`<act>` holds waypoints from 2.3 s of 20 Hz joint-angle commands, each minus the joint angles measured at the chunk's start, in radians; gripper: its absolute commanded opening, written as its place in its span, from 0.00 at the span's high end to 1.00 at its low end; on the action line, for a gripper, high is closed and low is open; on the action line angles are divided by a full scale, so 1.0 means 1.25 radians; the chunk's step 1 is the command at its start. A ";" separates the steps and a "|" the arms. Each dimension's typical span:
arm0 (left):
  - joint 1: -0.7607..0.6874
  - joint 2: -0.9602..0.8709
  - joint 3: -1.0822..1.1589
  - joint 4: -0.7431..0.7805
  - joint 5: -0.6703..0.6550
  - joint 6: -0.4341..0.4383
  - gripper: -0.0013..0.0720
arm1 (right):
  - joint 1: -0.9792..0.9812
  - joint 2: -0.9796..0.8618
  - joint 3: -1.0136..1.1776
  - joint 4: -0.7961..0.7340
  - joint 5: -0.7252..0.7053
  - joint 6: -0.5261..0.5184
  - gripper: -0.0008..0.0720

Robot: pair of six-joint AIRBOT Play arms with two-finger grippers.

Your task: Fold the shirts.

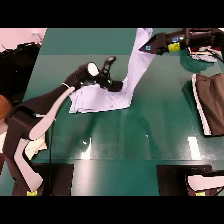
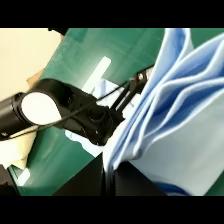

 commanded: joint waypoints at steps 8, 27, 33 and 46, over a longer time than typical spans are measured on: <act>0.362 0.361 0.001 0.193 -0.116 0.002 0.94 | 0.338 -0.158 0.003 0.054 -0.297 -0.121 0.94; 0.437 0.423 0.001 0.174 -0.233 0.008 0.94 | -0.053 -0.120 -0.392 -0.039 -0.127 0.011 0.07; 0.437 0.422 -0.002 0.169 -0.229 0.008 0.94 | 0.034 -0.293 -0.277 0.076 -0.112 -0.008 0.10; 0.241 0.422 -0.002 0.179 -0.212 0.009 0.94 | 0.011 -0.302 0.019 -0.007 -0.150 0.056 0.96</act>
